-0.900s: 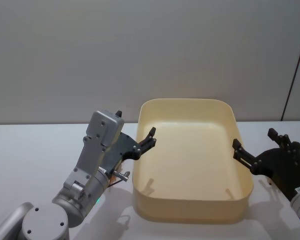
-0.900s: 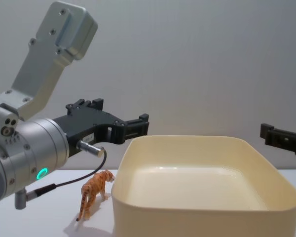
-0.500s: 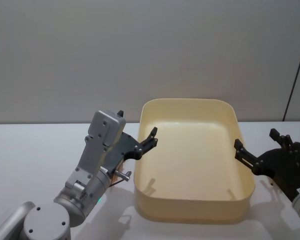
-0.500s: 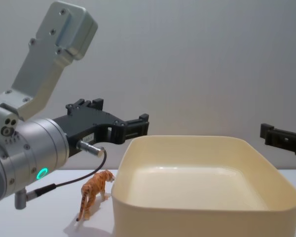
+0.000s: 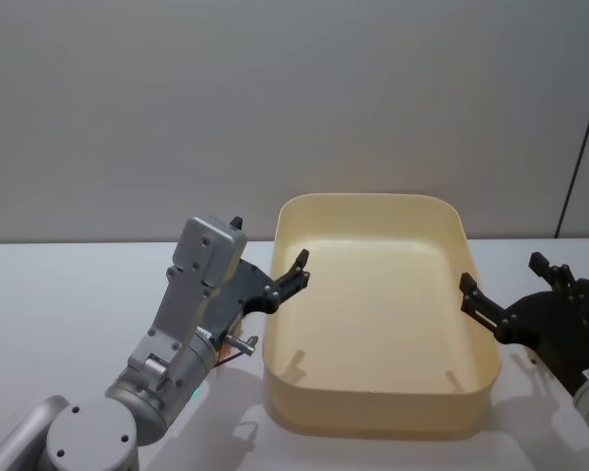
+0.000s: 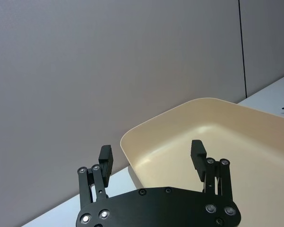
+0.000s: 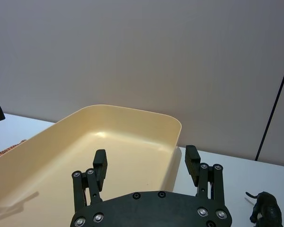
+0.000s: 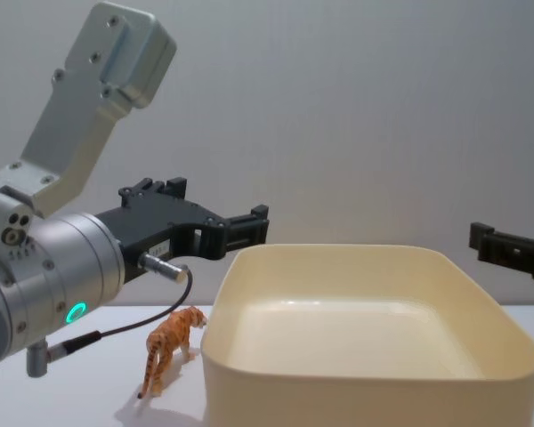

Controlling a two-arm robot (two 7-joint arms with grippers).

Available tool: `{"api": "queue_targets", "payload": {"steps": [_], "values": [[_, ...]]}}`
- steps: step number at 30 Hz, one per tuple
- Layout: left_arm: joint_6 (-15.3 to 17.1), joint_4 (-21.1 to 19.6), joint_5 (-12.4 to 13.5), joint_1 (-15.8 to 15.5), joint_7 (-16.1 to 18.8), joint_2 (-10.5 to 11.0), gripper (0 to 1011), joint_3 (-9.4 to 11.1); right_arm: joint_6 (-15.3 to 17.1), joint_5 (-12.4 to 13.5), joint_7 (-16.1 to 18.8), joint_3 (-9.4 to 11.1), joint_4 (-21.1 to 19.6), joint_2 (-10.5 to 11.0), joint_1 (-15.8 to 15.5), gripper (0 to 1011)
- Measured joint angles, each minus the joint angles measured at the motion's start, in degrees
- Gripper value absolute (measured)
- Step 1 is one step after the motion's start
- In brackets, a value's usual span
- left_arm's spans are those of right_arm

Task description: Pick up the toy alternately with two hands and place it into the central storage box.

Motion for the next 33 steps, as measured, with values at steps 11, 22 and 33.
{"api": "queue_targets", "payload": {"steps": [11,22,33], "values": [[0.00,0.00,0.00,0.00,0.00,0.00,1002,0.00,0.00,0.00,0.00,0.00,0.00,0.00,0.00,1001],[0.00,0.00,0.00,0.00,0.00,0.00,1002,0.00,0.00,0.00,0.00,0.00,0.00,0.00,0.00,1001],[0.00,0.00,0.00,0.00,0.00,0.00,1002,0.00,0.00,-0.05,0.00,-0.06,0.00,-0.07,0.00,1001]]}}
